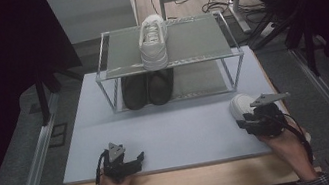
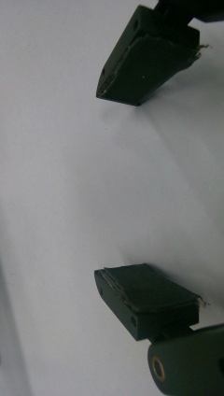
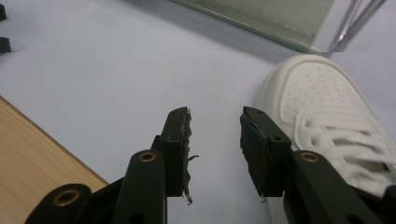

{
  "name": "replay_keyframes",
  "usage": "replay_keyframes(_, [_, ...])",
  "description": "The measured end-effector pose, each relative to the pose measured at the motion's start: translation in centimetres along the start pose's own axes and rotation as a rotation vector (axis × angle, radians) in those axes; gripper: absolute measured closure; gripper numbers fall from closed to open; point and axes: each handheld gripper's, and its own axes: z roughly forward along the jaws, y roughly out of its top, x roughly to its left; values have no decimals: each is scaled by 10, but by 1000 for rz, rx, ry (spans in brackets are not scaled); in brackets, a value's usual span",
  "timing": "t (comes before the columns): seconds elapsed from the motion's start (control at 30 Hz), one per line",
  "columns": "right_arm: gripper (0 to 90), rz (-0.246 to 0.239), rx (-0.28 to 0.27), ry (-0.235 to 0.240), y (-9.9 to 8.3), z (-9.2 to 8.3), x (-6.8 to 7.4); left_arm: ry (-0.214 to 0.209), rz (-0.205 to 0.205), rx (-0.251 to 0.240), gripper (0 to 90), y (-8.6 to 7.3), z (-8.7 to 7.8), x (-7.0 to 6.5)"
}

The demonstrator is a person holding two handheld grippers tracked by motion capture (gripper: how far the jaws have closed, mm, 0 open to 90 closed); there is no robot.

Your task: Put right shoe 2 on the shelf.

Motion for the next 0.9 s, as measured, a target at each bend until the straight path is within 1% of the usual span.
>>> replay_keyframes(0.23, [628, 27, 16, -17, -11, -16, -7, 0, -1, 0, 122, 0, 0, 0])
replay_keyframes(0.7, [642, 76, 46, -69, -41, -46, -20, 0, 0, 0, 121, 0, 0, 0])
replay_keyframes(0.9, [641, 97, 41, -85, -50, -60, -24, 0, 0, 0, 120, 0, 0, 0])
